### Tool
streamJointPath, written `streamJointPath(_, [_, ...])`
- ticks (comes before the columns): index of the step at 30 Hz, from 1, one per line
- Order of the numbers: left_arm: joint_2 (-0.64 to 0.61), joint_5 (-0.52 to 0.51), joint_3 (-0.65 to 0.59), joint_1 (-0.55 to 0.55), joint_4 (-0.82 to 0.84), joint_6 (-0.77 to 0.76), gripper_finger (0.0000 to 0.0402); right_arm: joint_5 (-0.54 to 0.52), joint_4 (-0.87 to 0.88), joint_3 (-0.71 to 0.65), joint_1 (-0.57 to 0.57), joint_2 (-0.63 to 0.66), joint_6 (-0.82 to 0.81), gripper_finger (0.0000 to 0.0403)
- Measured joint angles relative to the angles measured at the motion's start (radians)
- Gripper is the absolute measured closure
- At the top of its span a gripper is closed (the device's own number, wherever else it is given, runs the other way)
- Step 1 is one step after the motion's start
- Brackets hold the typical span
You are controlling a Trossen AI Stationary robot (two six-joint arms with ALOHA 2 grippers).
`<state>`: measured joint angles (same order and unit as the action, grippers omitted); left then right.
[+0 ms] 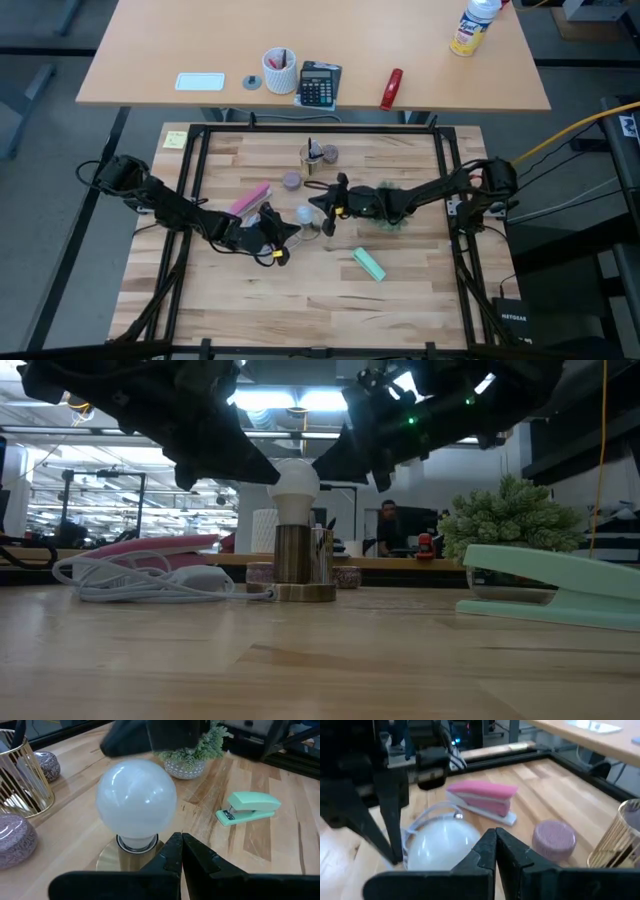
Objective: Screw lightbulb
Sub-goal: Insert the lightbulb into the lamp
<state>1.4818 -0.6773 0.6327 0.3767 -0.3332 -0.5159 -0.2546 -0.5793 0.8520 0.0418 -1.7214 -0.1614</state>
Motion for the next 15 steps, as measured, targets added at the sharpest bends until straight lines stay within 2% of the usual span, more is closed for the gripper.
streamJointPath(15, [0.000,-0.013,0.000,-0.045,0.010,0.000,0.0400,0.004,0.003,0.000,-0.002,-0.023,-0.025,0.0388])
